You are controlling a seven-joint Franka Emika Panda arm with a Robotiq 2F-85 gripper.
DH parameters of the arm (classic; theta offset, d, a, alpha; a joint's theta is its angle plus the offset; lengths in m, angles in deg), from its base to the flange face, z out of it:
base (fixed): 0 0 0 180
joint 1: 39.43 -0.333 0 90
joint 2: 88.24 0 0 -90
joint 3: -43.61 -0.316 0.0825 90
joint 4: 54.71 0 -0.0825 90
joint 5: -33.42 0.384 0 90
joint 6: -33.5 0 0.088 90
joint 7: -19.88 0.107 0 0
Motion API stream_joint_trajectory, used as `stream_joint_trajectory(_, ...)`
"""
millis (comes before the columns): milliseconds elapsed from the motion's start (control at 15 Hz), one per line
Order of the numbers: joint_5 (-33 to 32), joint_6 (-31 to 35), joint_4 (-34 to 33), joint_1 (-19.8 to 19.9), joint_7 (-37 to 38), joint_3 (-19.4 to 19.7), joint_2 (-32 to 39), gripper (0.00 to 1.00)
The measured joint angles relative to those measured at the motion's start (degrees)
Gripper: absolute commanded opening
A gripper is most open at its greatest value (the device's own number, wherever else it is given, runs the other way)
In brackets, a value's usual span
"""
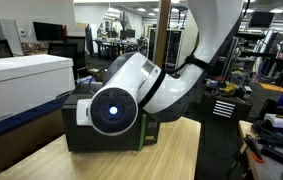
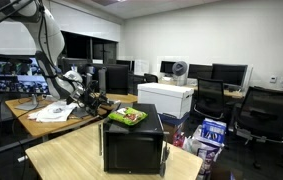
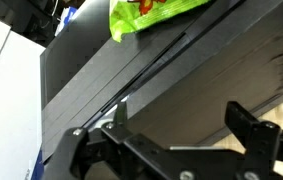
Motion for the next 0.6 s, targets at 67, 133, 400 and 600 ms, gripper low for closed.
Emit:
stream_joint_trajectory(67, 0.11, 0.05, 0.36, 0.00, -0.18, -0.15, -0.06, 1.00)
stream_joint_trajectory(133, 0.34, 0.06, 0.86, 0.00, -0.41, -0.38, -0.08, 1.00)
stream_joint_trajectory(400, 0.67, 0.06, 1.95, -0.01, -0.53, -0.74, -0.12, 0.67)
stream_joint_trajectory(600, 0.69, -0.01, 2.43, -0.02, -1.25, -0.74, -0.14, 0.45)
